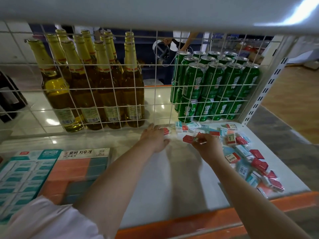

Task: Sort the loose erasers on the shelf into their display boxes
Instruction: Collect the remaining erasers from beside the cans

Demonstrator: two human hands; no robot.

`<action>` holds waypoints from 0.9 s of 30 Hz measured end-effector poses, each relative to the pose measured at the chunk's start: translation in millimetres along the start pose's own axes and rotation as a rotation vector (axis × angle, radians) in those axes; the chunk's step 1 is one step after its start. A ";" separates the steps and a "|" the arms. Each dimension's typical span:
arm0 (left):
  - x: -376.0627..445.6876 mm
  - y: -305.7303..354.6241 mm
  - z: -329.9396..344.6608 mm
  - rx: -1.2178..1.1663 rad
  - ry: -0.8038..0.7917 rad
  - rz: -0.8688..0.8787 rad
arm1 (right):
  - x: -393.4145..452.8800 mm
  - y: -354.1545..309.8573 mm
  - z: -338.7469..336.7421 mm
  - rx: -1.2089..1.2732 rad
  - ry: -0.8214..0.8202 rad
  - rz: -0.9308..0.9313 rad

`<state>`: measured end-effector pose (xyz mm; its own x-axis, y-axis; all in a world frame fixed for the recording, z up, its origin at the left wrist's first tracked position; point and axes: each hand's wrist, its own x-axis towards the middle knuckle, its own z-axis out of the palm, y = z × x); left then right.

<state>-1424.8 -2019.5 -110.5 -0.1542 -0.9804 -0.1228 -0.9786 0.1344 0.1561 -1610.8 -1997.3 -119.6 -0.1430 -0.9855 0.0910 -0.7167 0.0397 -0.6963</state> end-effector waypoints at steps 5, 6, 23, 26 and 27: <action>-16.8 3.3 0.7 -0.040 0.109 -0.016 | -7.3 -5.7 5.0 0.021 -0.005 0.010; -21.2 4.5 2.5 -0.014 0.134 0.007 | -8.7 -6.6 5.4 0.028 -0.007 0.014; -63.4 -14.8 27.1 -0.376 0.090 -0.034 | -38.5 -8.5 10.8 -0.022 -0.047 0.083; -67.5 -18.8 24.8 -0.450 0.087 -0.055 | -42.6 -9.2 9.0 -0.050 -0.065 0.055; -69.5 -19.4 23.8 -0.460 0.090 -0.061 | -44.4 -10.1 7.8 -0.069 -0.084 0.037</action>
<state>-1398.3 -1950.5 -128.3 -0.0664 -0.9958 -0.0629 -0.8202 0.0186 0.5718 -1591.8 -1955.2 -122.2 -0.1144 -0.9934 0.0047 -0.7575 0.0842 -0.6474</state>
